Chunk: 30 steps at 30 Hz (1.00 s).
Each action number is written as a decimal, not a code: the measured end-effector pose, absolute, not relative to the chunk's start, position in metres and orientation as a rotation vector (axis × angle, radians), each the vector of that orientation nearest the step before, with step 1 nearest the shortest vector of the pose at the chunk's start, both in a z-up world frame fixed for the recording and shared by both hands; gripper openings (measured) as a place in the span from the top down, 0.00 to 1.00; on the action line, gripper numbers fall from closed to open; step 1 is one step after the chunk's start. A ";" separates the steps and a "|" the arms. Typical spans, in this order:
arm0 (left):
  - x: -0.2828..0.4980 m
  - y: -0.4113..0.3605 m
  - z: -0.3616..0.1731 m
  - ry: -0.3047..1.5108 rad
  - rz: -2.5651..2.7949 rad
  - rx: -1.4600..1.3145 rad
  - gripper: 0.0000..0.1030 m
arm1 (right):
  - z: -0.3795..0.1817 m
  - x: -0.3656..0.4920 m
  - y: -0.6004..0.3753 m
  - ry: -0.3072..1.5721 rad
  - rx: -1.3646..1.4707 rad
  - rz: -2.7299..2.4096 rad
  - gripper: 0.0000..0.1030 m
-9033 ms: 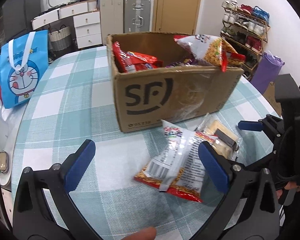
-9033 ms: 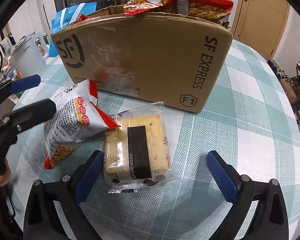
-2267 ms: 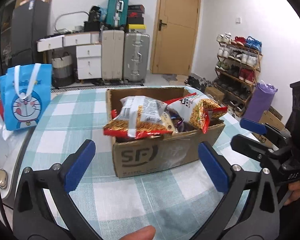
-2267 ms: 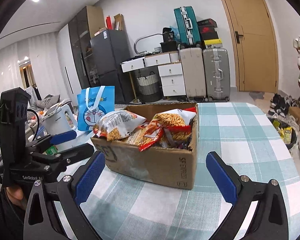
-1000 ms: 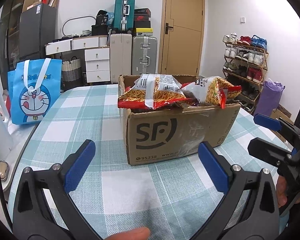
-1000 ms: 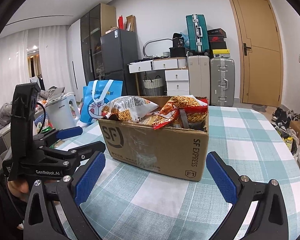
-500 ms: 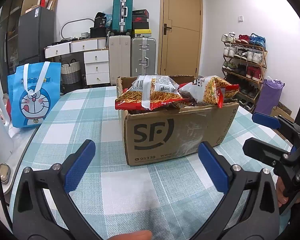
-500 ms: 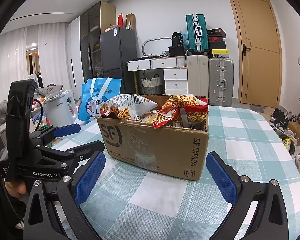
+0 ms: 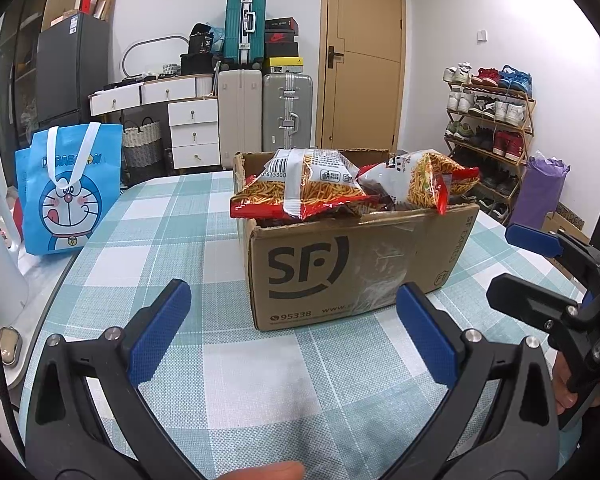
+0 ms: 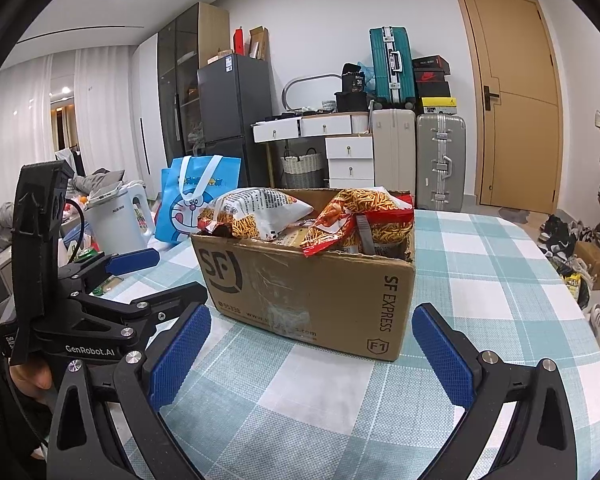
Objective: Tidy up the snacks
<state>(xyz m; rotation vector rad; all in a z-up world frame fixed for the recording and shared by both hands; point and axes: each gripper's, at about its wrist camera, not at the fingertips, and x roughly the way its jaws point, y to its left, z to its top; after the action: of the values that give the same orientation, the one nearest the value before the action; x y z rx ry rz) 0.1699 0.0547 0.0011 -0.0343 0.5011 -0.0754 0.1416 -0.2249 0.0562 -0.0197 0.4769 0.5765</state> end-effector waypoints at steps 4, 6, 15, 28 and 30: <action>0.171 0.056 0.000 0.504 -0.073 -0.036 0.01 | 0.055 0.142 -0.226 0.480 -0.018 0.574 0.00; 0.171 0.056 0.000 0.504 -0.072 -0.035 0.01 | 0.055 0.141 -0.226 0.479 -0.019 0.574 0.00; 0.172 0.059 0.000 0.508 -0.070 -0.038 0.01 | 0.054 0.143 -0.227 0.488 -0.017 0.569 0.00; 0.174 0.061 -0.002 0.511 -0.066 -0.039 0.01 | 0.043 0.159 -0.232 0.603 0.041 0.542 0.00; 0.174 0.061 -0.002 0.510 -0.067 -0.039 0.01 | 0.043 0.158 -0.232 0.600 0.045 0.550 0.00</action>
<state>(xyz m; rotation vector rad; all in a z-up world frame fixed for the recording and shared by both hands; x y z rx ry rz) 0.1735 0.0612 -0.0020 -0.0392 0.5098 -0.0672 0.1584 -0.2323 0.0435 0.0446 0.5997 0.5497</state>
